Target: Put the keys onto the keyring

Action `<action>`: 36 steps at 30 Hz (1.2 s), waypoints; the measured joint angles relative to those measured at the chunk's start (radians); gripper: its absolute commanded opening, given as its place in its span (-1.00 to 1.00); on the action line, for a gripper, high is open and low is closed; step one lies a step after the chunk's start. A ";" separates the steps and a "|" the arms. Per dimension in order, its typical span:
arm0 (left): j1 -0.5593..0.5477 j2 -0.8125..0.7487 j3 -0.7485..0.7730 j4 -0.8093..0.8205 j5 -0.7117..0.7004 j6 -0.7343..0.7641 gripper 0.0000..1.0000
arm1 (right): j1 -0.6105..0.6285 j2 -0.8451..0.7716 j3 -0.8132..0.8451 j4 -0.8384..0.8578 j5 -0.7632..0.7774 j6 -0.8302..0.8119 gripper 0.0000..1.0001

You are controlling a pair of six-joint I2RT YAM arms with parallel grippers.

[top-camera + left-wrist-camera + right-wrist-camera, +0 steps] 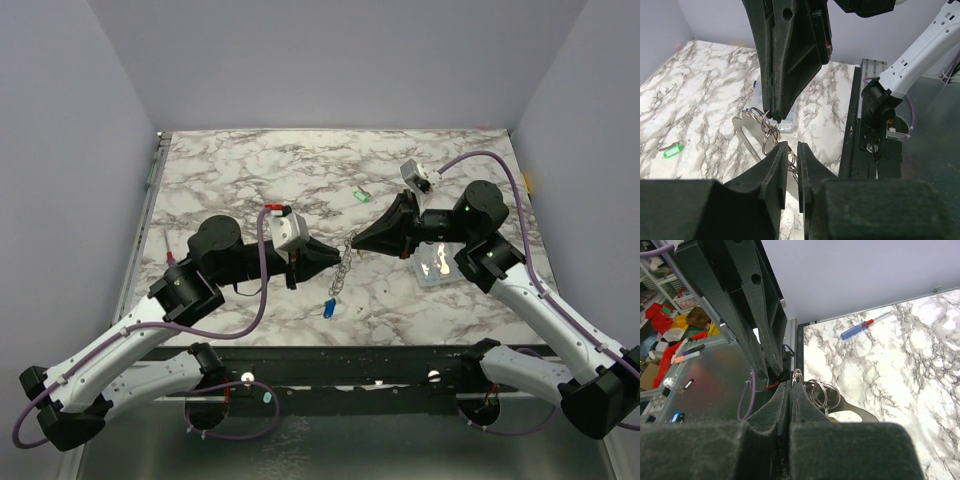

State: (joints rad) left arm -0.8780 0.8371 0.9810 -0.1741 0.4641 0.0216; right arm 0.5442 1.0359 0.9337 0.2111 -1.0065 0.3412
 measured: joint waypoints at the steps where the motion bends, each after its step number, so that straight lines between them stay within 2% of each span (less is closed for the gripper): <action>1: 0.000 0.002 0.000 0.000 -0.002 0.001 -0.53 | 0.000 0.000 0.000 0.000 0.000 0.000 -0.99; 4: 0.000 0.009 0.000 0.000 -0.029 0.004 -0.20 | 0.000 0.000 0.000 0.000 0.000 0.000 -0.99; 6: 0.000 0.012 0.000 0.000 -0.054 0.006 -0.08 | 0.000 0.000 0.000 0.000 0.000 0.000 -0.99; 15: 0.000 -0.001 0.000 0.000 -0.182 0.025 -0.07 | 0.000 0.000 0.000 0.000 -0.001 0.000 -0.99; 20: 0.000 0.012 0.002 0.000 -0.190 0.031 -0.09 | 0.000 0.000 -0.002 0.006 -0.010 0.000 -0.99; 22: 0.000 0.039 0.008 0.001 -0.176 0.032 -0.14 | 0.000 0.000 -0.003 0.006 -0.014 0.001 -0.99; 24: 0.000 0.056 0.012 0.001 -0.160 0.032 -0.28 | 0.000 0.000 -0.003 0.006 -0.016 0.001 -0.99; 29: 0.000 0.112 0.039 -0.001 -0.130 0.039 -0.97 | 0.000 0.002 -0.004 0.005 -0.019 0.000 -0.99; 36: 0.000 0.114 0.044 -0.001 -0.106 0.044 -1.00 | -0.004 0.002 -0.006 0.005 0.019 -0.001 -0.99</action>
State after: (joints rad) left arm -0.8780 0.9512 1.0248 -0.1753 0.3580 0.0658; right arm 0.5400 1.0378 0.9272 0.2165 -0.9878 0.3401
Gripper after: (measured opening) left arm 0.023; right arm 0.016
